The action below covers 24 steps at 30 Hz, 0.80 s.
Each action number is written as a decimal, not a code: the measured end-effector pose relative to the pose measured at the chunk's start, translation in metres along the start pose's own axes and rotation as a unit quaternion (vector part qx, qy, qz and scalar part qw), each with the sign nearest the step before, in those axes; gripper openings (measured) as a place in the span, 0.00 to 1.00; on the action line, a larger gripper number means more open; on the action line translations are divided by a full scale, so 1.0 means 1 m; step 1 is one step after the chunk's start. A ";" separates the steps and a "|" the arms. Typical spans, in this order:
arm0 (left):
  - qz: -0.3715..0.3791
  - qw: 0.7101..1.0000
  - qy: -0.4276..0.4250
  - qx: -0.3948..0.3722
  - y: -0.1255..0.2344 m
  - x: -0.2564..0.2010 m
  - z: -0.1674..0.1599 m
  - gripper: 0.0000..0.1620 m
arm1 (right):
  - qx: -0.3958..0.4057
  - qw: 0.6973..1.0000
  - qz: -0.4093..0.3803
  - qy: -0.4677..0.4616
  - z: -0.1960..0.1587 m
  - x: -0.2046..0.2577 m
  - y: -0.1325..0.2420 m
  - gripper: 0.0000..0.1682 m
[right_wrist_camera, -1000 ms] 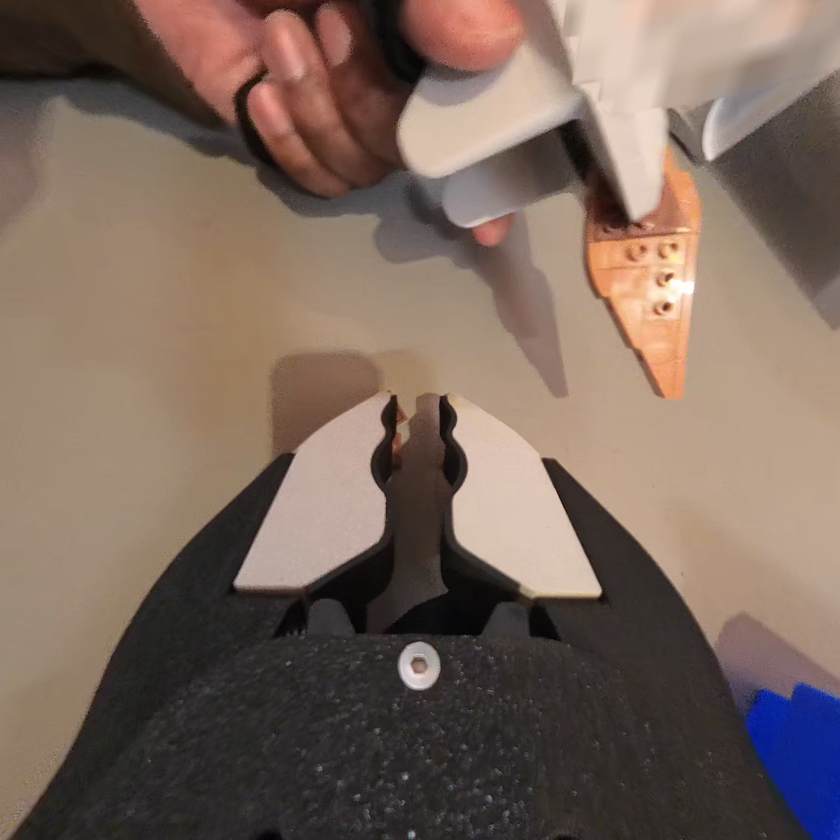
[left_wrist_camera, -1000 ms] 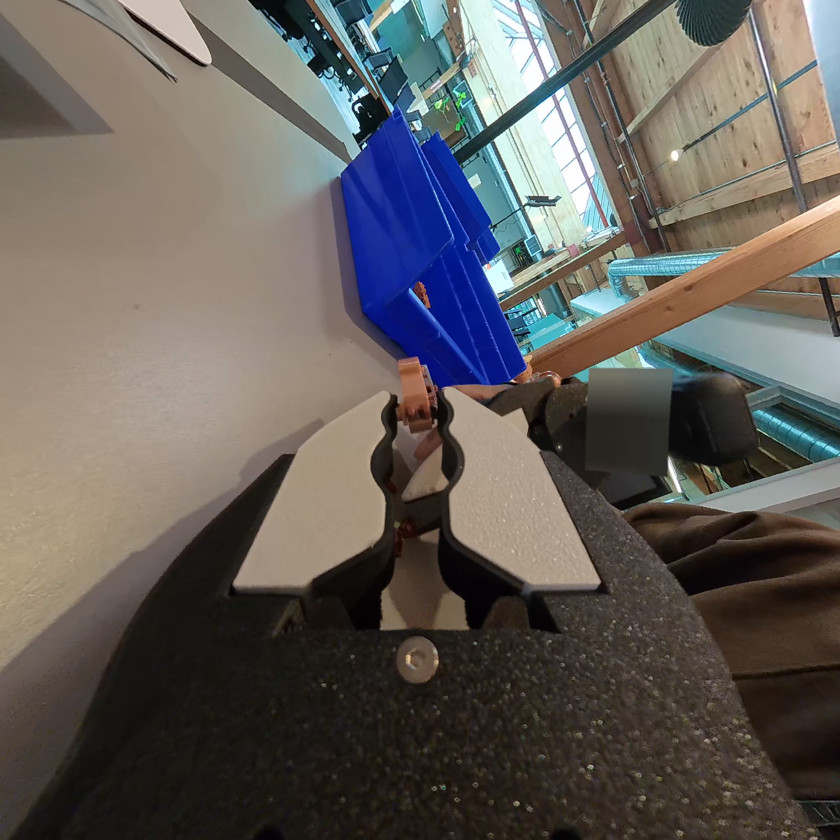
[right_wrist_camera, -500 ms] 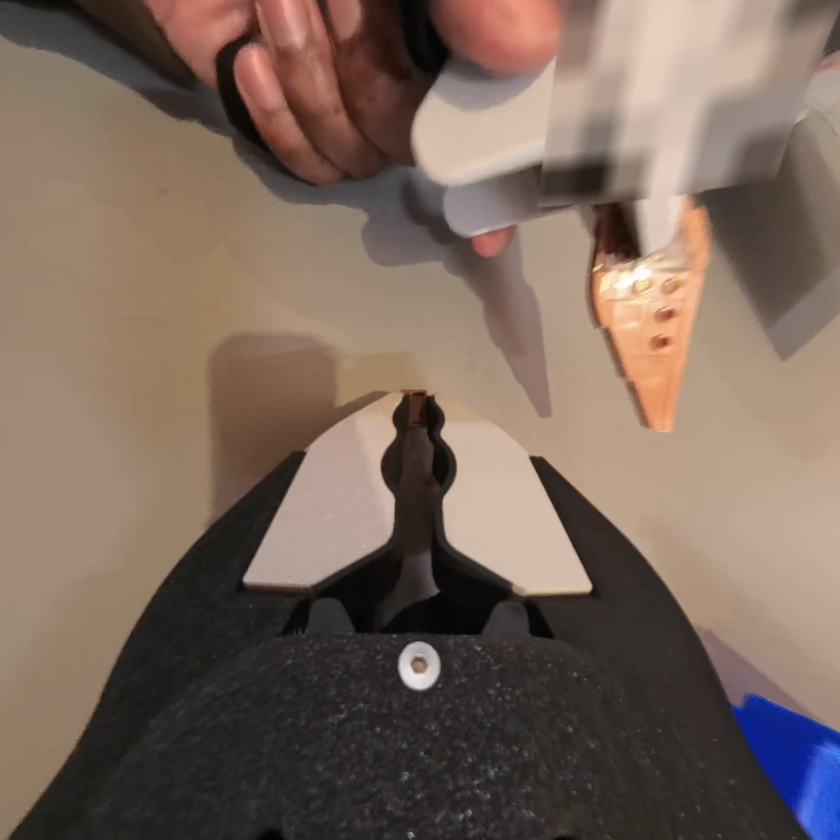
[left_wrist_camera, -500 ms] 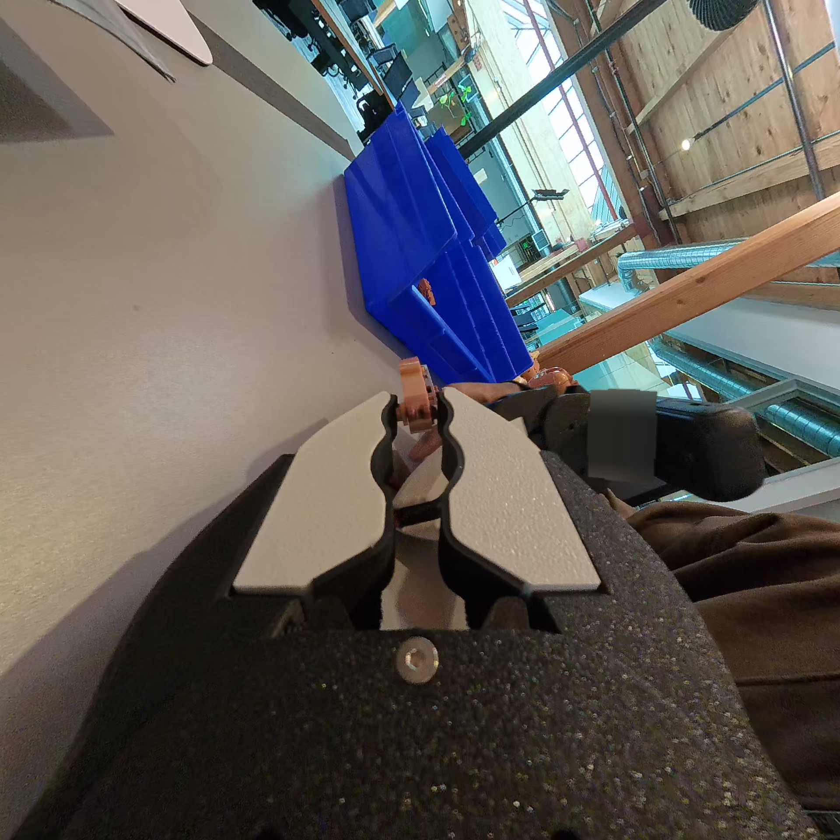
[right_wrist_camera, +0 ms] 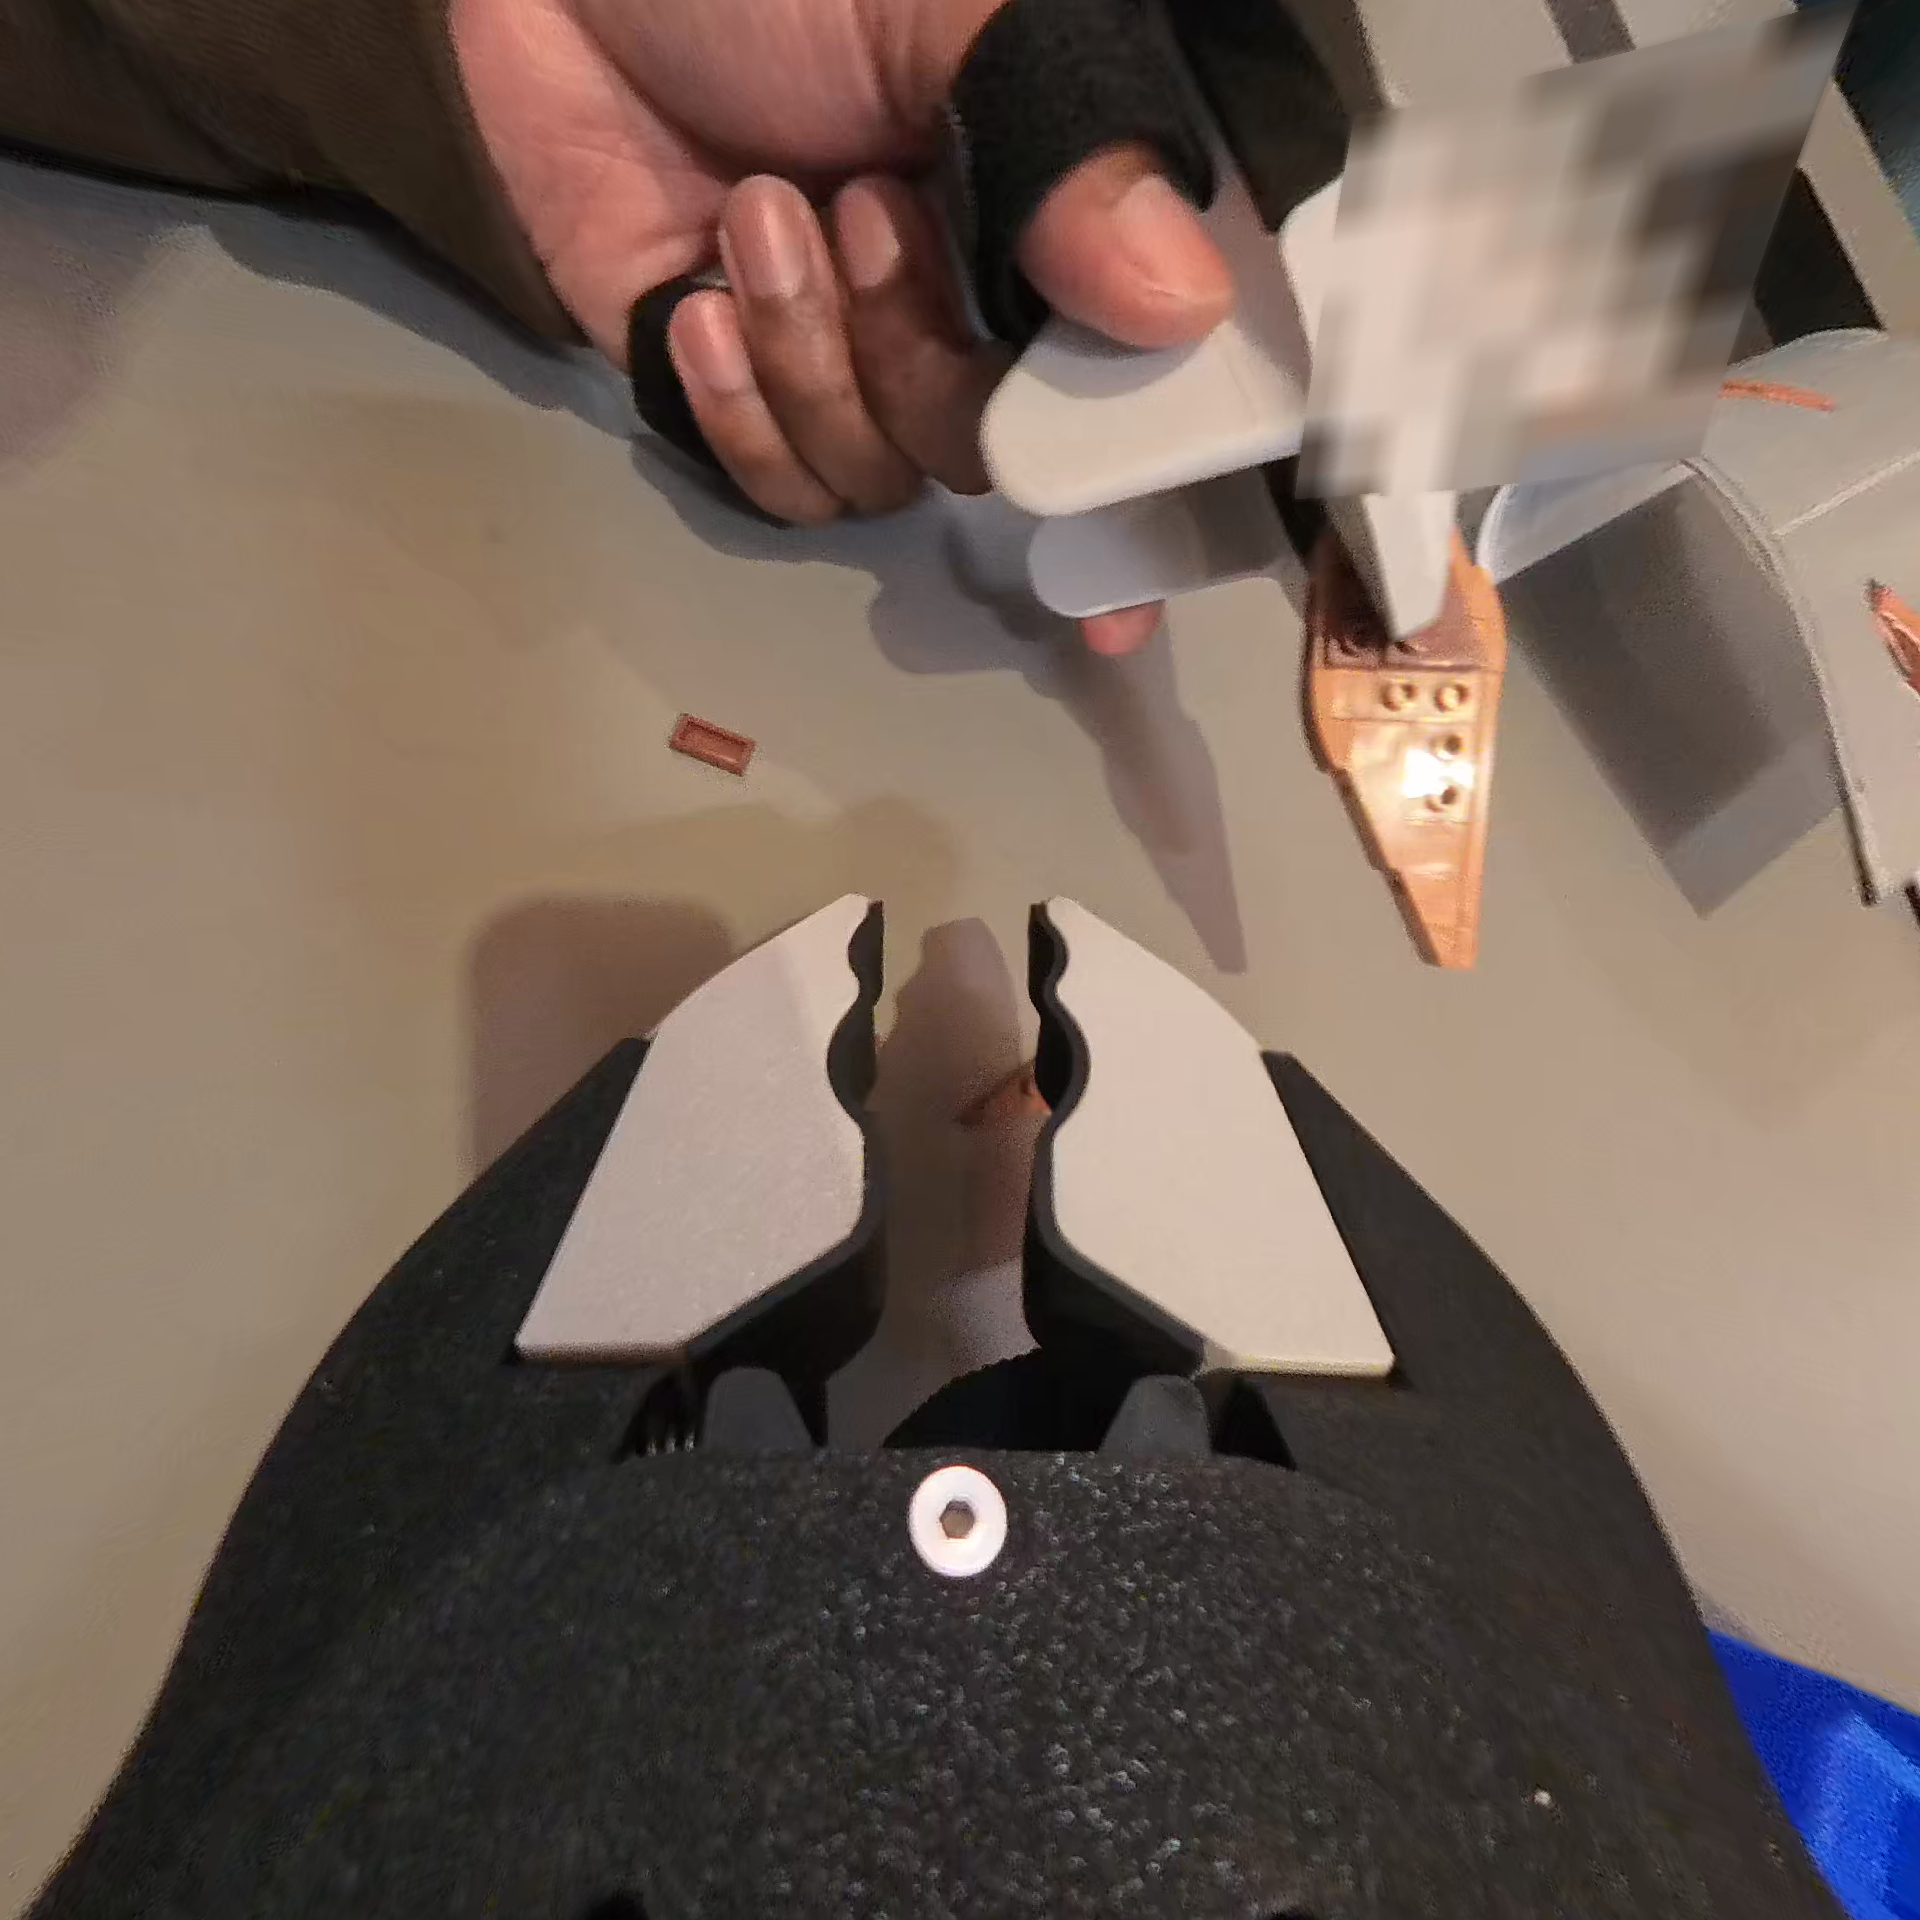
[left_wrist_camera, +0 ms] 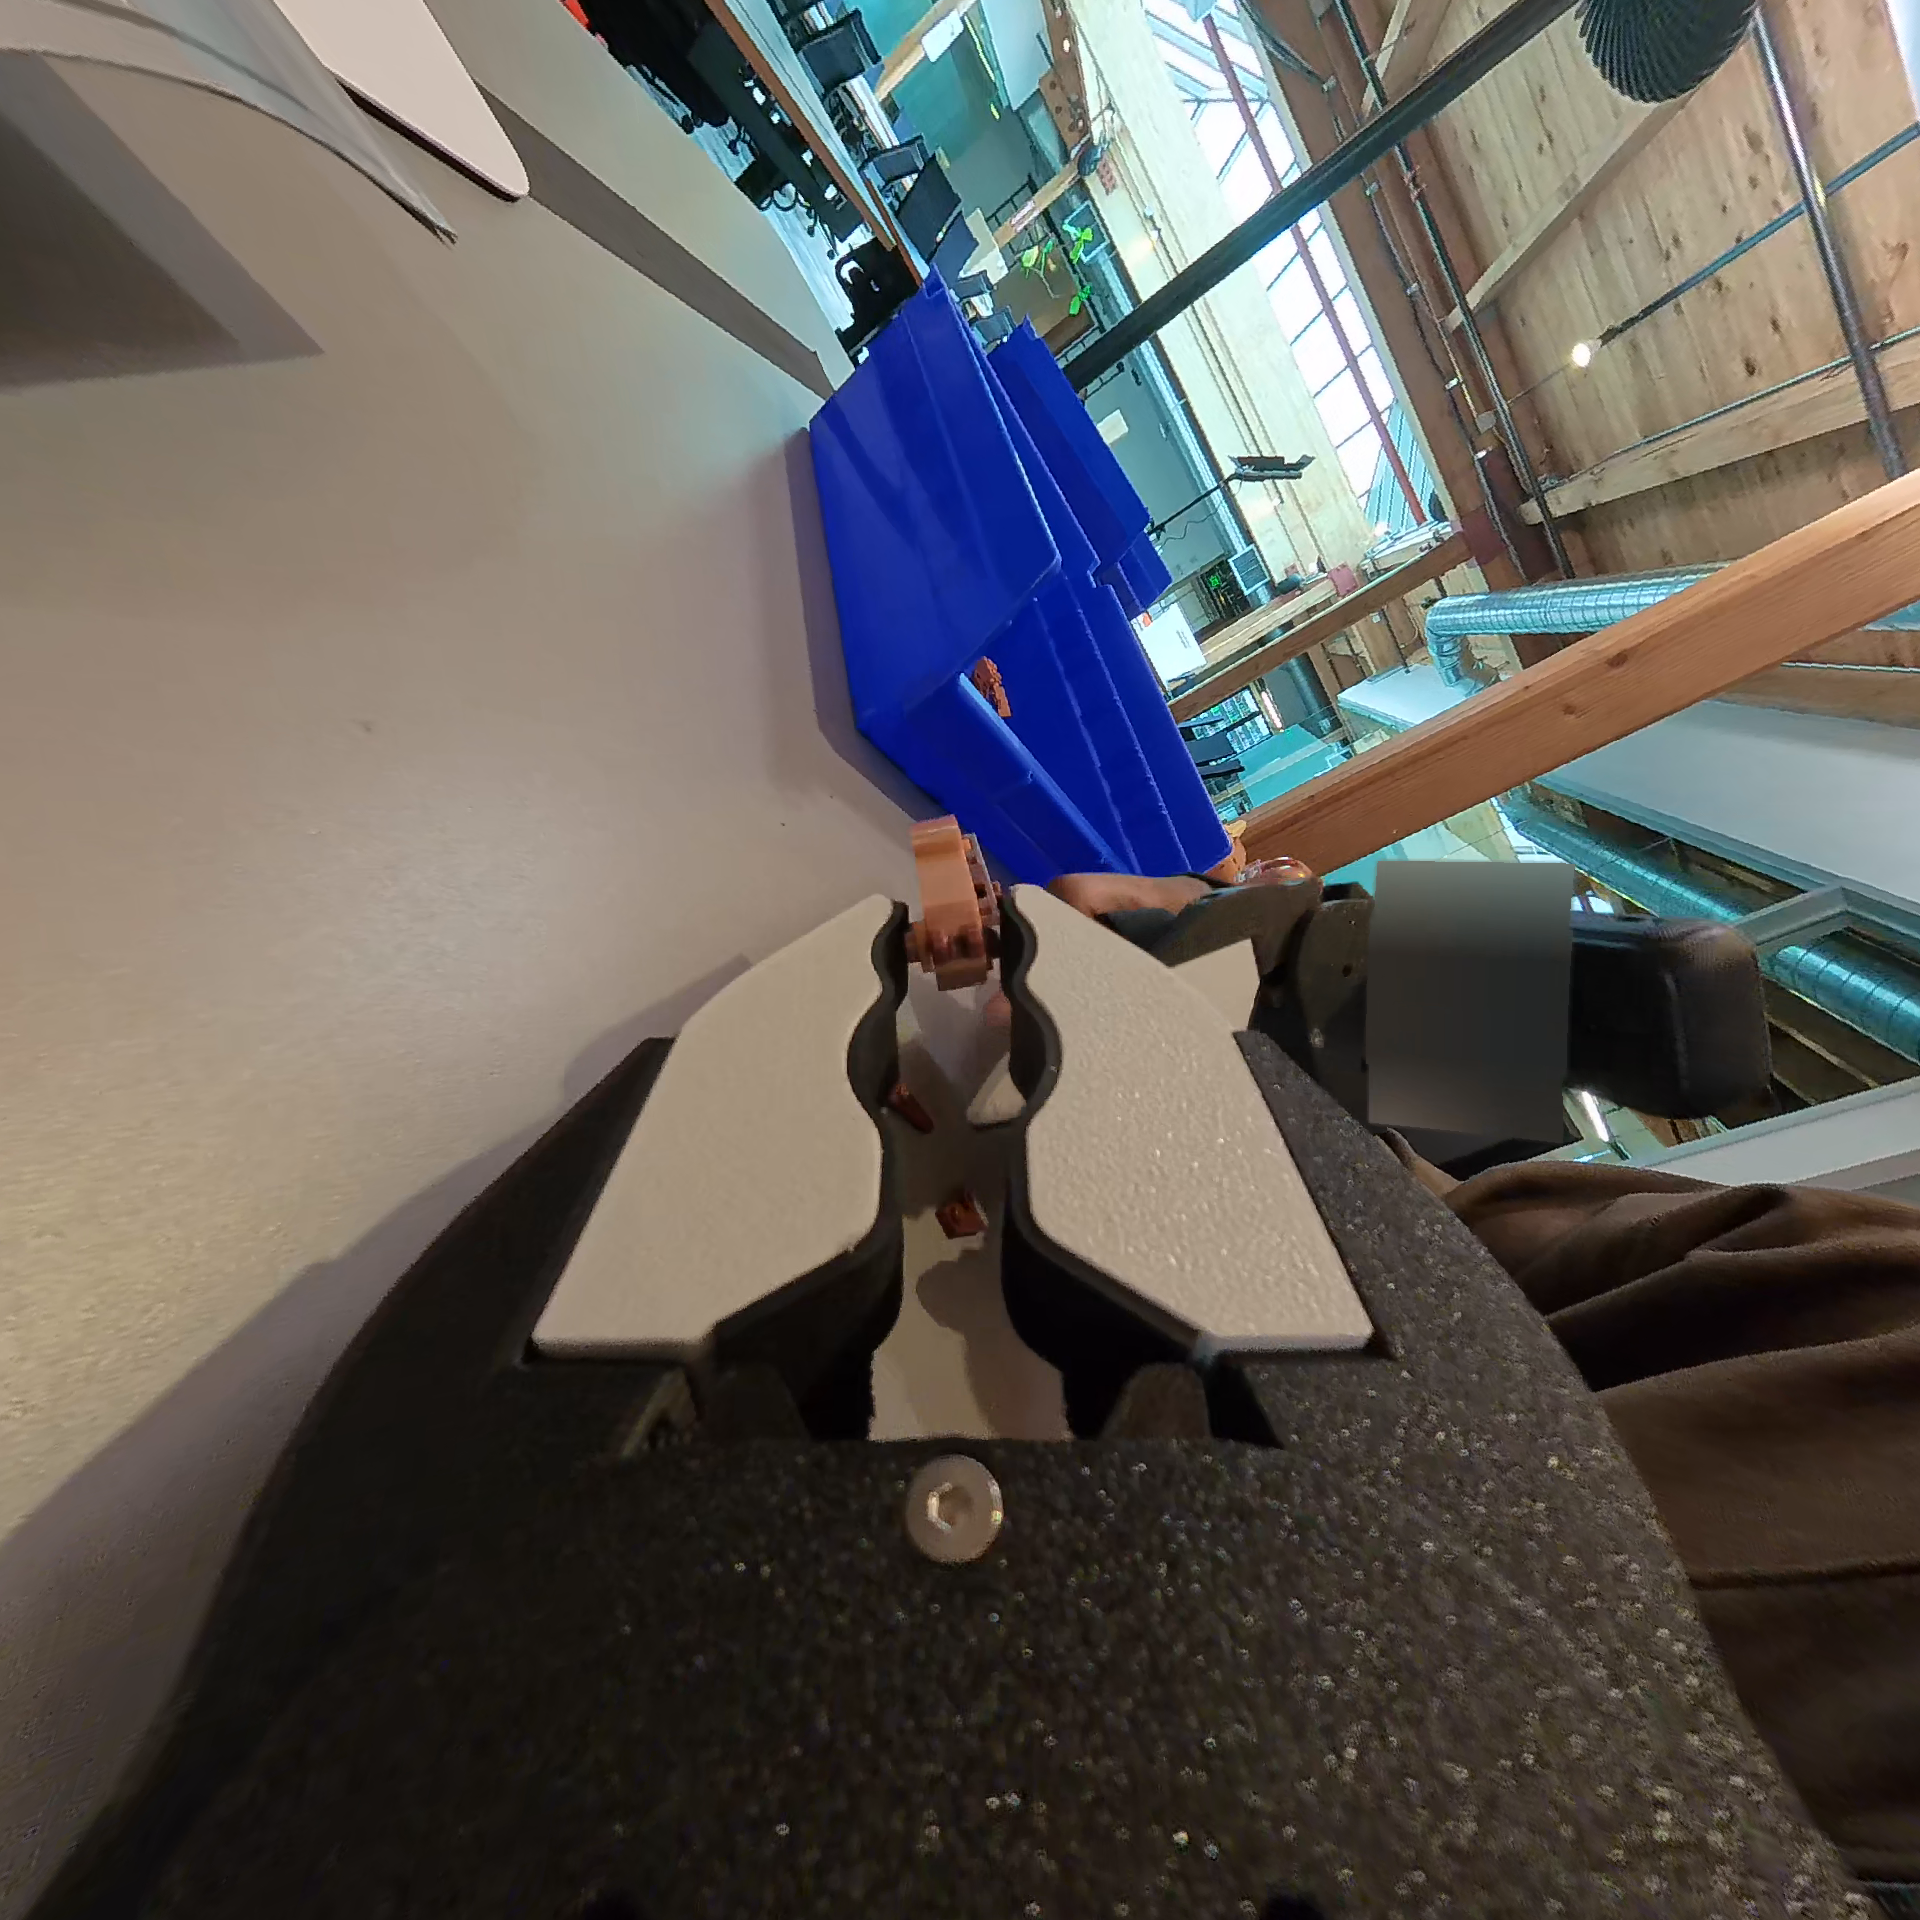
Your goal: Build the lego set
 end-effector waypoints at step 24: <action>0.005 1.000 -0.009 -0.004 0.000 0.000 0.001 0.10 | 0.041 0.997 0.043 -0.041 0.014 0.044 -0.045 0.08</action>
Point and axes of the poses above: each gripper's, where its closed fingertips meet, y back along the fingers, z out of its top, x = y × z across the jaws, the point moved 5 cm from there along y, back along the fingers, and after that the axes turned 9 degrees about -x, right-handed, at the moved point
